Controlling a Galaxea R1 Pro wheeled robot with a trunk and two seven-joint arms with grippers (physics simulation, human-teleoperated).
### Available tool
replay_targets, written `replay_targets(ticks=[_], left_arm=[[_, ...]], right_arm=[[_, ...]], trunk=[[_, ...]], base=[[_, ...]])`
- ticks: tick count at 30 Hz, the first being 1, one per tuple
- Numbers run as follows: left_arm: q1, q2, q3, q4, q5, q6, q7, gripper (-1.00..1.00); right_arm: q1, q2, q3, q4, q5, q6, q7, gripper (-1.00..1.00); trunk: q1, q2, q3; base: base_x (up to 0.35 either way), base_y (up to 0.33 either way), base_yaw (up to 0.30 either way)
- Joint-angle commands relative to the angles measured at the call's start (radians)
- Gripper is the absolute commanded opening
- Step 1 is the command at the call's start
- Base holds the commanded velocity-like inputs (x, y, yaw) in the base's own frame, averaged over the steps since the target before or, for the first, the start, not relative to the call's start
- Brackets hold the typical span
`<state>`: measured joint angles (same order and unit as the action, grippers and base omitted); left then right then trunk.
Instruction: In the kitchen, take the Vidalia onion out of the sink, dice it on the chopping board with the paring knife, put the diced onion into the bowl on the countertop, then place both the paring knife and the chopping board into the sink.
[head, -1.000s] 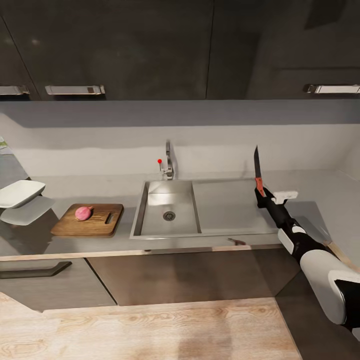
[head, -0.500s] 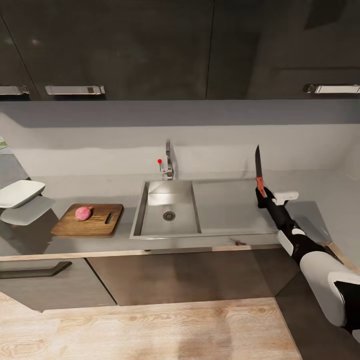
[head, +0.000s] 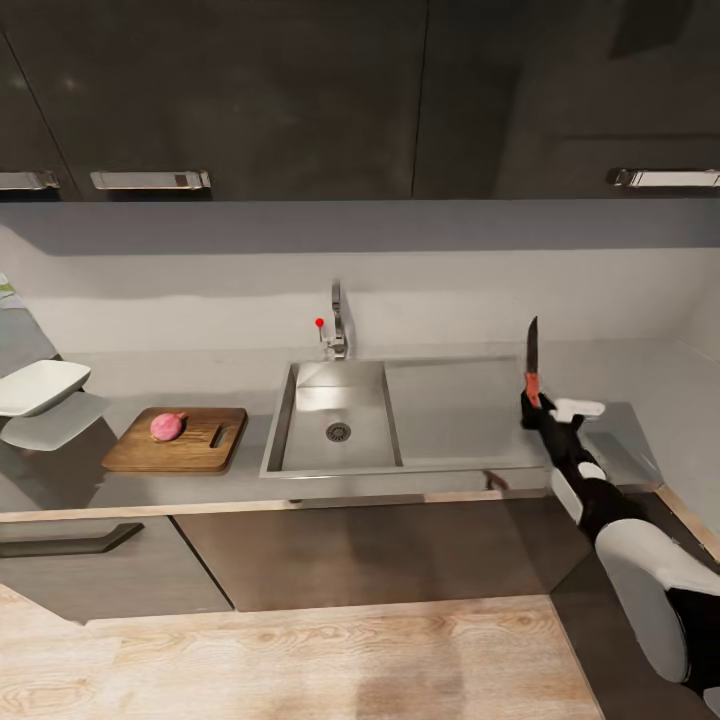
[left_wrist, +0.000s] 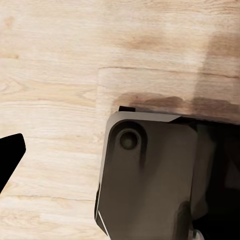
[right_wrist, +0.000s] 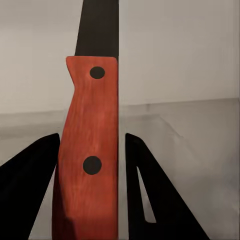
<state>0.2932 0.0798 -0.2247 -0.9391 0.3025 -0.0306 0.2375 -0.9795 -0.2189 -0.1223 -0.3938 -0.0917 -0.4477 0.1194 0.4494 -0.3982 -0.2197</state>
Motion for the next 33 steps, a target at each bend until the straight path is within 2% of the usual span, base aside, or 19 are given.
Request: replay_targets(ticks=[1,3,5,6,7,8,11,14,15,16,17,19,21,25,27,29,31,33], left_arm=[[0.000,0.002,-0.005,-0.001,0.010,-0.003,0.008,1.00],[0.000,0.002,-0.005,-0.001,0.010,-0.003,0.008,1.00],[0.000,0.002,-0.005,-0.001,0.010,-0.003,0.008,1.00],[0.000,0.002,-0.005,0.000,0.010,-0.003,0.008,1.00],[0.000,0.002,-0.005,0.000,0.010,-0.003,0.008,1.00],[0.000,0.001,-0.005,0.000,0.010,-0.003,0.008,1.00],[0.000,0.001,-0.005,0.001,0.010,-0.003,0.008,1.00],[0.000,0.001,-0.006,0.001,0.010,-0.003,0.008,1.00],[0.000,0.001,-0.006,0.002,0.010,-0.003,0.008,1.00],[0.000,0.001,-0.006,0.002,0.010,-0.003,0.008,1.00],[0.000,0.001,-0.006,0.002,0.010,-0.003,0.008,1.00],[0.000,0.001,-0.006,0.002,0.010,-0.003,0.008,1.00],[0.000,0.001,-0.006,0.002,0.010,-0.003,0.008,1.00],[0.000,0.002,-0.005,0.002,0.010,-0.002,0.008,1.00],[0.000,0.002,-0.005,0.001,0.010,-0.002,0.008,1.00],[0.000,0.002,-0.005,0.001,0.010,-0.002,0.009,1.00],[0.000,0.002,-0.005,0.000,0.010,-0.002,0.009,1.00],[0.000,0.002,-0.005,0.000,0.010,-0.002,0.009,1.00]], right_arm=[[-0.001,0.001,-0.004,-0.037,-0.009,0.035,0.007,-1.00],[-0.001,0.001,-0.004,-0.096,-0.008,0.102,0.003,-1.00],[-0.001,0.001,-0.004,-0.171,-0.006,0.219,0.000,-1.00],[-0.001,0.001,-0.002,-0.228,-0.005,0.305,-0.002,-1.00],[-0.001,0.001,0.001,-0.281,-0.005,0.346,-0.002,-1.00],[0.000,0.004,0.003,-0.345,-0.004,0.372,-0.002,-1.00],[0.009,0.015,0.006,-0.453,-0.003,0.399,-0.002,-1.00],[0.067,0.030,0.007,-0.568,-0.001,0.412,-0.002,-1.00],[0.098,0.035,0.008,-0.622,-0.001,0.414,-0.002,-1.00],[0.162,0.047,0.008,-0.709,-0.001,0.416,-0.003,-1.00],[0.270,0.081,0.008,-0.838,0.004,0.417,-0.004,-1.00],[0.372,0.120,0.007,-0.948,0.018,0.417,-0.005,-1.00],[0.466,0.148,0.007,-1.034,0.036,0.412,-0.005,-1.00],[0.619,0.167,0.007,-1.144,0.050,0.362,-0.003,-1.00],[0.708,0.174,0.007,-1.179,0.052,0.312,-0.003,-1.00],[0.750,0.186,0.007,-1.188,0.053,0.272,-0.003,-1.00],[0.802,0.212,0.006,-1.206,0.053,0.222,-0.003,-1.00],[0.825,0.220,0.005,-1.215,0.053,0.208,-0.002,-1.00]], trunk=[[0.001,-0.002,-0.002],[0.001,-0.002,-0.002],[0.001,-0.002,-0.002],[0.001,-0.002,-0.002],[0.001,-0.002,-0.002],[0.001,-0.002,-0.002],[0.001,-0.002,-0.002],[0.001,-0.002,-0.002],[0.001,-0.002,-0.002],[0.001,-0.002,-0.002],[0.001,-0.002,-0.002],[0.001,-0.002,-0.002],[0.001,-0.002,-0.002],[0.001,-0.002,-0.002],[0.001,-0.002,-0.002],[0.001,-0.002,-0.002],[0.001,-0.002,-0.002],[0.001,-0.002,-0.002]], base=[[0.000,0.000,0.000],[0.000,0.000,0.000],[0.000,0.000,0.000],[0.000,0.000,0.000],[0.000,0.000,0.000],[0.000,0.000,0.000],[0.000,0.000,0.000],[0.000,0.000,0.000],[0.000,0.000,0.000],[0.000,0.000,0.000],[0.000,0.000,0.000],[0.000,0.000,0.000],[0.000,0.000,0.000],[0.000,0.000,0.000],[0.000,0.000,0.000],[0.000,0.000,0.000],[0.000,0.000,0.000],[0.000,0.000,0.000]])
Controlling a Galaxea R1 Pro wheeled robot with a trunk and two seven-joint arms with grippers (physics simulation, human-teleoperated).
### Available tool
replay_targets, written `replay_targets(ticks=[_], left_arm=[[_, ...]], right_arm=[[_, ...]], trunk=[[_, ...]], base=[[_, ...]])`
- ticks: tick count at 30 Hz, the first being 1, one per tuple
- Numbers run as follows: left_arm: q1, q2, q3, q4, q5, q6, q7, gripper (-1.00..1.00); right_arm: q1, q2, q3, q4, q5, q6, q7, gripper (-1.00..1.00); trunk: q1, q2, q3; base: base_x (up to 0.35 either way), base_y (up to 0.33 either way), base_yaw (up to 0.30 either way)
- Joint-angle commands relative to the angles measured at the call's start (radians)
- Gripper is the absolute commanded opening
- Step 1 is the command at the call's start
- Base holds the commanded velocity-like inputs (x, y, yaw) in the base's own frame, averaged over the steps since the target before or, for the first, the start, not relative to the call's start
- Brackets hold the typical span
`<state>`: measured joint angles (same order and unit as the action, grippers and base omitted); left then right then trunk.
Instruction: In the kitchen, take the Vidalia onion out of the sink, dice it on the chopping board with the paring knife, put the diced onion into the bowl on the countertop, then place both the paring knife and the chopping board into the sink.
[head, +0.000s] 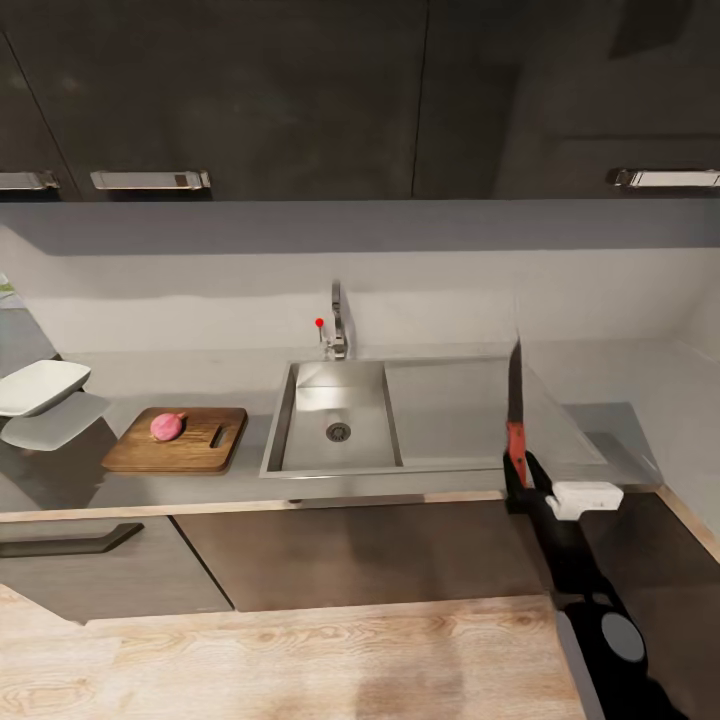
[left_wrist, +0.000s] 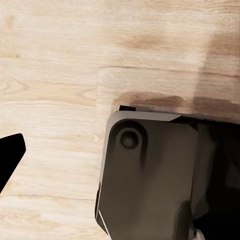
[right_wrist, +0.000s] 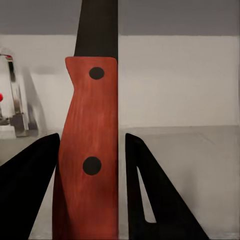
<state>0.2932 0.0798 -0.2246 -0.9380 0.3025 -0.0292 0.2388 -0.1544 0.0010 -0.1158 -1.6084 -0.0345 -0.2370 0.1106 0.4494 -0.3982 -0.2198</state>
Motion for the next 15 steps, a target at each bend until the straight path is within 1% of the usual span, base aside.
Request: replay_targets(ticks=[1,5,6,7,8,9,11,15], left_arm=[[0.000,0.002,-0.006,-0.002,0.010,-0.003,0.008,1.00],[0.000,0.002,-0.006,-0.004,0.010,-0.004,0.008,1.00],[0.000,0.002,-0.006,-0.004,0.010,-0.004,0.008,1.00],[0.000,0.002,-0.006,-0.004,0.010,-0.004,0.008,1.00],[0.000,0.002,-0.006,-0.004,0.010,-0.003,0.008,1.00],[0.000,0.002,-0.006,-0.004,0.010,-0.003,0.008,1.00],[0.000,0.002,-0.006,-0.003,0.010,-0.003,0.008,1.00],[0.000,0.002,-0.006,-0.003,0.010,-0.003,0.008,1.00]], right_arm=[[0.011,0.004,-0.002,-0.003,-0.004,-0.007,0.007,-1.00],[0.034,0.009,-0.002,-0.005,0.004,-0.013,0.007,-1.00],[0.036,0.010,-0.001,-0.003,0.027,-0.013,0.007,-1.00],[0.037,0.010,-0.001,-0.002,0.040,-0.013,0.007,-1.00],[0.038,0.016,-0.001,0.000,0.095,-0.013,0.007,-1.00],[0.038,0.021,-0.001,0.000,0.118,-0.013,0.007,-1.00],[0.039,0.030,-0.001,0.001,0.143,-0.013,0.007,-1.00],[0.039,0.040,-0.001,0.001,0.158,-0.013,0.007,-1.00]], trunk=[[0.001,-0.002,-0.002],[0.001,-0.002,-0.002],[0.001,-0.002,-0.002],[0.001,-0.002,-0.002],[0.001,-0.002,-0.002],[0.001,-0.002,-0.002],[0.001,-0.002,-0.002],[0.001,-0.002,-0.002]], base=[[0.000,0.000,0.000],[0.000,0.026,0.000],[0.000,0.189,0.000],[0.000,0.214,0.000],[0.000,0.274,0.000],[0.000,0.289,0.000],[0.000,0.301,0.000],[0.000,0.310,0.000]])
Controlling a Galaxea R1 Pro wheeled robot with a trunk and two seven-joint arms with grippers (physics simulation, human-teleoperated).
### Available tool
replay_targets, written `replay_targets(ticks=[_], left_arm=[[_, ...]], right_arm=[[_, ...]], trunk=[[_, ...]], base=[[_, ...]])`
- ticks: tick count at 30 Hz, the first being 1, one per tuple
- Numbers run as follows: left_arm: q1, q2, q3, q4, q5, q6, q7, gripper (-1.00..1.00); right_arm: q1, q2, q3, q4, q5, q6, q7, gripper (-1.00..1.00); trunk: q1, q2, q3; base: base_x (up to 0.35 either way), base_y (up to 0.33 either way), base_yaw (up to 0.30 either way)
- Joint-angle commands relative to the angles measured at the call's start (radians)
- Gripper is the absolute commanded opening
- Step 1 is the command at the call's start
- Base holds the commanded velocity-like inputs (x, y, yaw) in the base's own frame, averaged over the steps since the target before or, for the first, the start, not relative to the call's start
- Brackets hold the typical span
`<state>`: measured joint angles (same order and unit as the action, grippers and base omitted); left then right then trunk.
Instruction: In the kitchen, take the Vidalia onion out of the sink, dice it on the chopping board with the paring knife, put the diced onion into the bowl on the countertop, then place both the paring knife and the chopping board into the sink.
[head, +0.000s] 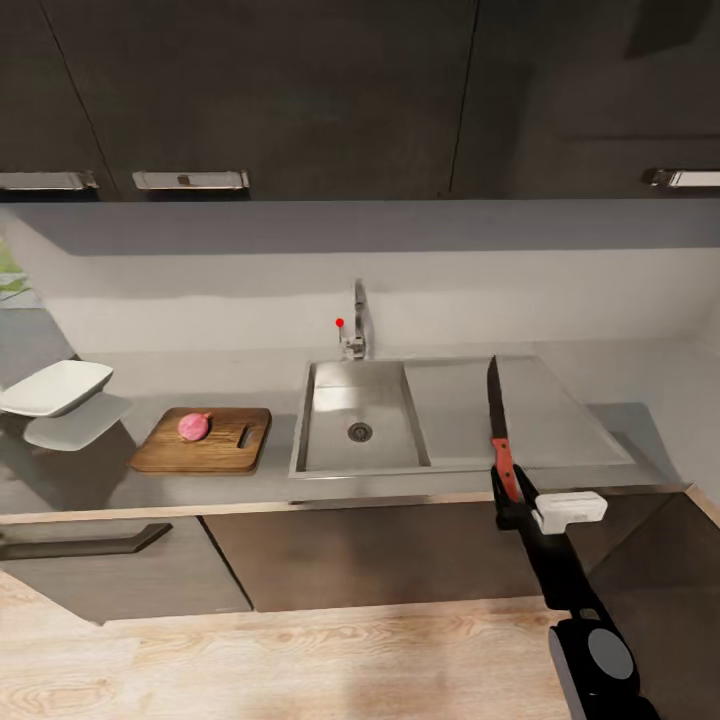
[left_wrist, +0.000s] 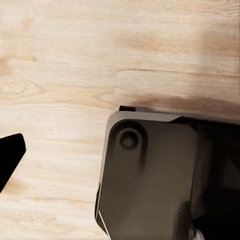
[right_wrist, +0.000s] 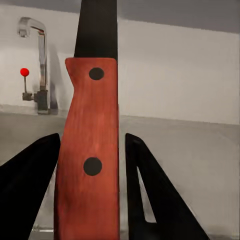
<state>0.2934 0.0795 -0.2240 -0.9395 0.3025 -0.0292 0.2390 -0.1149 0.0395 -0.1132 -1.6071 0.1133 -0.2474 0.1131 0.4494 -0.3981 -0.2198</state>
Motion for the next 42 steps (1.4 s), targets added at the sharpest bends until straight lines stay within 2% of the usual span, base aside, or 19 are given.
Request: replay_targets(ticks=[1,13,15,18,20,24,29,31,32,36,39,40,42], left_arm=[[0.000,0.002,-0.006,-0.001,0.010,-0.003,0.008,1.00],[0.000,0.002,-0.006,0.001,0.010,-0.003,0.008,1.00],[0.000,0.002,-0.006,0.002,0.010,-0.003,0.008,1.00],[0.000,0.002,-0.006,0.002,0.010,-0.003,0.008,1.00],[0.000,0.002,-0.006,0.002,0.010,-0.003,0.008,1.00],[0.000,0.002,-0.006,0.002,0.010,-0.003,0.008,1.00],[0.000,0.002,-0.006,0.008,0.010,-0.003,0.008,1.00],[0.000,0.002,-0.006,0.010,0.010,-0.003,0.008,1.00],[0.000,0.002,-0.006,0.011,0.010,-0.004,0.008,1.00],[0.000,0.002,-0.006,0.011,0.010,-0.005,0.008,1.00],[0.000,0.002,-0.006,0.011,0.010,-0.005,0.008,1.00],[0.000,0.002,-0.006,0.011,0.010,-0.005,0.008,1.00],[0.000,0.002,-0.006,0.011,0.010,-0.005,0.008,1.00]], right_arm=[[0.000,0.003,-0.003,-0.001,0.011,-0.003,0.005,-1.00],[0.000,0.004,-0.003,0.000,0.023,0.000,0.007,-1.00],[0.000,0.004,-0.003,0.000,0.058,0.001,0.007,-1.00],[0.000,0.009,-0.002,-0.001,0.159,0.026,0.005,-1.00],[0.000,0.018,-0.001,-0.002,0.200,0.060,0.005,-1.00],[0.000,0.026,0.002,-0.003,0.237,0.084,0.005,-1.00],[0.000,0.029,0.032,-0.004,0.331,0.093,0.005,-1.00],[0.000,0.030,0.037,-0.004,0.348,0.102,0.005,-1.00],[0.000,0.031,0.045,-0.005,0.366,0.140,0.005,-1.00],[0.000,0.030,0.083,-0.005,0.374,0.160,0.004,-1.00],[0.000,0.030,0.095,-0.005,0.388,0.165,0.004,-1.00],[0.000,0.031,0.098,-0.005,0.407,0.170,0.004,-1.00],[0.000,0.034,0.108,-0.006,0.497,0.219,0.004,-1.00]], trunk=[[0.001,-0.002,-0.002],[0.001,-0.002,-0.002],[0.001,-0.002,-0.002],[0.001,-0.002,-0.002],[0.001,-0.002,-0.002],[0.001,-0.002,-0.002],[0.001,-0.002,-0.002],[0.001,-0.002,-0.002],[0.001,-0.002,-0.002],[0.001,-0.002,-0.002],[0.001,-0.002,-0.002],[0.001,-0.002,-0.002],[0.001,-0.002,-0.002]], base=[[0.000,0.314,0.000],[0.000,0.315,0.000],[0.000,0.315,0.000],[0.000,0.315,0.000],[0.000,0.315,0.000],[0.000,0.315,0.000],[0.000,0.315,0.000],[0.028,0.315,0.000],[0.129,0.315,0.000],[0.152,0.314,0.000],[0.176,0.308,0.000],[0.193,0.304,0.000],[0.222,0.291,0.000]])
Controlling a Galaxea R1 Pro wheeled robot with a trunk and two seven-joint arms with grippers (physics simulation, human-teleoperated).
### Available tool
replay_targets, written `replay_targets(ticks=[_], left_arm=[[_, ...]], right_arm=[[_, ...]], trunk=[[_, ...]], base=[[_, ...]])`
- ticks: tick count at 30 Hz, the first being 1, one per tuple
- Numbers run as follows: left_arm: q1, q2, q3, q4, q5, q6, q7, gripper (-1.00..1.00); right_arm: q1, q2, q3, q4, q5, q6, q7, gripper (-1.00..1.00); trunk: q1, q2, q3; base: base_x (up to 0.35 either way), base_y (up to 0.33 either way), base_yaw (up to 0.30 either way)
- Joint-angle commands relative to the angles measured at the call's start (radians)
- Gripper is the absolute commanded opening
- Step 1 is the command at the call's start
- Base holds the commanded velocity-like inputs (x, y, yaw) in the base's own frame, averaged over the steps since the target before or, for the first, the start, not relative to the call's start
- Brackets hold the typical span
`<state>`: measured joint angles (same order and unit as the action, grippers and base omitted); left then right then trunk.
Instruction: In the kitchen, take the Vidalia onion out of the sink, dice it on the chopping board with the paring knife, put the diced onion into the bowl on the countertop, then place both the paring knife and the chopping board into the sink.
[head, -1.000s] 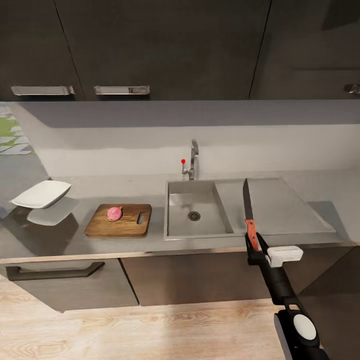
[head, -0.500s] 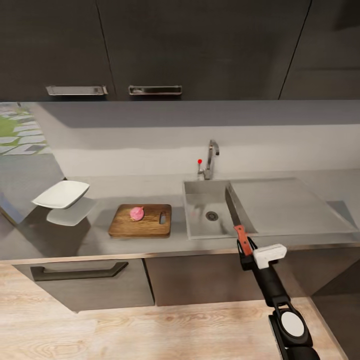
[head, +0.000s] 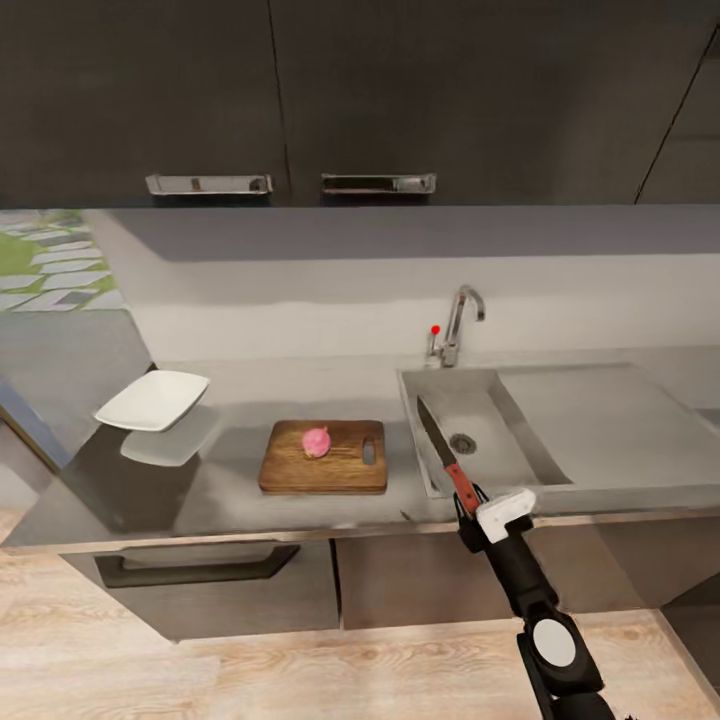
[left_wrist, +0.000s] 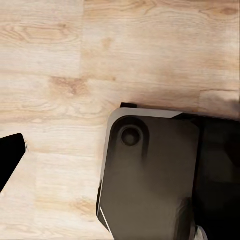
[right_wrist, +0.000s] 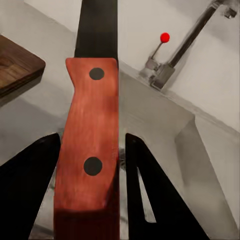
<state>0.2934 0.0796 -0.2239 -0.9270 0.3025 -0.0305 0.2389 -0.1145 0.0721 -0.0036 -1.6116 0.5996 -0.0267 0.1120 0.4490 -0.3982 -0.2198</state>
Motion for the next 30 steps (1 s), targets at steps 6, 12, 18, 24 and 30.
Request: replay_targets(ticks=[6,12,18,24,30], left_arm=[[0.000,0.002,-0.006,-0.001,0.010,-0.003,0.008,1.00],[0.000,0.002,-0.006,-0.001,0.010,-0.003,0.008,1.00],[0.000,0.002,-0.006,-0.001,0.010,-0.003,0.008,1.00],[0.000,0.002,-0.006,-0.001,0.010,-0.003,0.008,1.00],[0.000,0.002,-0.006,-0.001,0.010,-0.003,0.008,1.00]], right_arm=[[-0.001,0.018,0.036,-0.001,0.067,0.034,0.003,-1.00],[-0.001,0.035,0.040,-0.001,0.136,0.038,0.002,-1.00],[-0.001,0.052,0.040,-0.001,0.159,0.040,0.002,-1.00],[-0.001,0.054,0.040,-0.001,0.181,0.075,0.002,-1.00],[-0.001,0.055,0.040,-0.001,0.219,0.112,0.002,-1.00]], trunk=[[0.001,-0.002,-0.002],[0.001,-0.002,-0.002],[0.001,-0.002,-0.002],[0.001,-0.002,-0.002],[0.001,-0.002,-0.002]], base=[[0.175,0.288,0.000],[0.020,0.310,0.000],[0.057,0.313,0.000],[0.197,0.301,0.000],[0.091,0.110,0.000]])
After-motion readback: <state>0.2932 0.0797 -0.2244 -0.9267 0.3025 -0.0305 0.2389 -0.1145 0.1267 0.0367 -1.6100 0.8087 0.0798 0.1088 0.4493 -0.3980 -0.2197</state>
